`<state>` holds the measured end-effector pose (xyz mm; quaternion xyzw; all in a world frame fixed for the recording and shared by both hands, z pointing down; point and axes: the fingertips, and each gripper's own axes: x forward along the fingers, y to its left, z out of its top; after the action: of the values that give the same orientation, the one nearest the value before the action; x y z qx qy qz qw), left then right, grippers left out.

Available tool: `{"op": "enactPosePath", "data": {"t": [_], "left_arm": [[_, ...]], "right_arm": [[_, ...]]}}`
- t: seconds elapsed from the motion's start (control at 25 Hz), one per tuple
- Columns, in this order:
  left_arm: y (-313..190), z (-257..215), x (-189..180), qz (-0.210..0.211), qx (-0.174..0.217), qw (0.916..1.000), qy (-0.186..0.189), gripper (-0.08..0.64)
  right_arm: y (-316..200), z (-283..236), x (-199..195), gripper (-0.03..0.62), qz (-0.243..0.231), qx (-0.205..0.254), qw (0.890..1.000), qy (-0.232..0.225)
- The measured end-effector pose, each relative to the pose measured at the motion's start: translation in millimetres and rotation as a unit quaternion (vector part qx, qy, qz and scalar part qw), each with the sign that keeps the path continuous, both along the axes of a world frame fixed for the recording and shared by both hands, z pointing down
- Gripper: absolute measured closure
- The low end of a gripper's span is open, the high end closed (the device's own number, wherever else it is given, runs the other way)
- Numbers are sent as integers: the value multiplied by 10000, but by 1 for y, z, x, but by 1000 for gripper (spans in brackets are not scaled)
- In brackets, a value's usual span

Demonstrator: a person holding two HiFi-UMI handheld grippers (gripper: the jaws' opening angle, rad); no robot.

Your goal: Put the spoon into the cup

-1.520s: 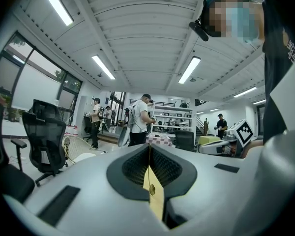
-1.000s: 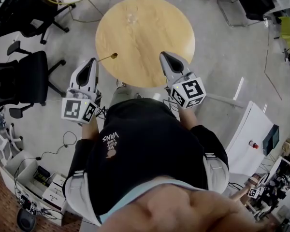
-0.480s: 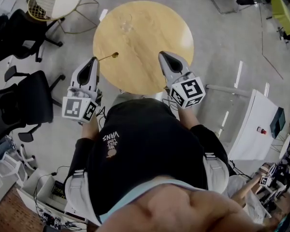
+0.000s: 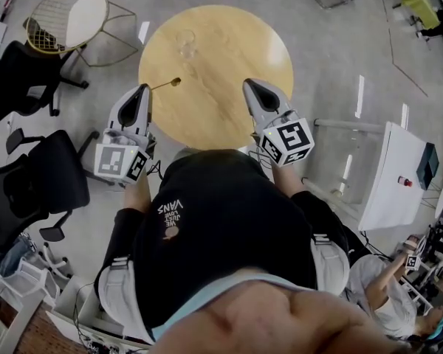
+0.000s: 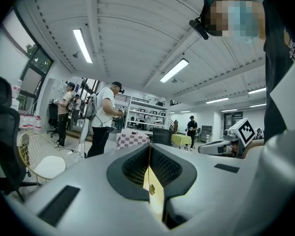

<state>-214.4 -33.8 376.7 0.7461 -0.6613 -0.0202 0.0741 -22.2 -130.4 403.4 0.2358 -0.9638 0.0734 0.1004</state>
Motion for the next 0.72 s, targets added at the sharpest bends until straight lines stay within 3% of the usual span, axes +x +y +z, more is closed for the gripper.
{"op": "enactPosePath", "data": {"t": [0.72], "left_arm": [[-66, 8, -49, 754, -14, 9969, -208, 551]], "right_arm": [[-16, 15, -29, 594, 640, -133, 9979, 45]]}}
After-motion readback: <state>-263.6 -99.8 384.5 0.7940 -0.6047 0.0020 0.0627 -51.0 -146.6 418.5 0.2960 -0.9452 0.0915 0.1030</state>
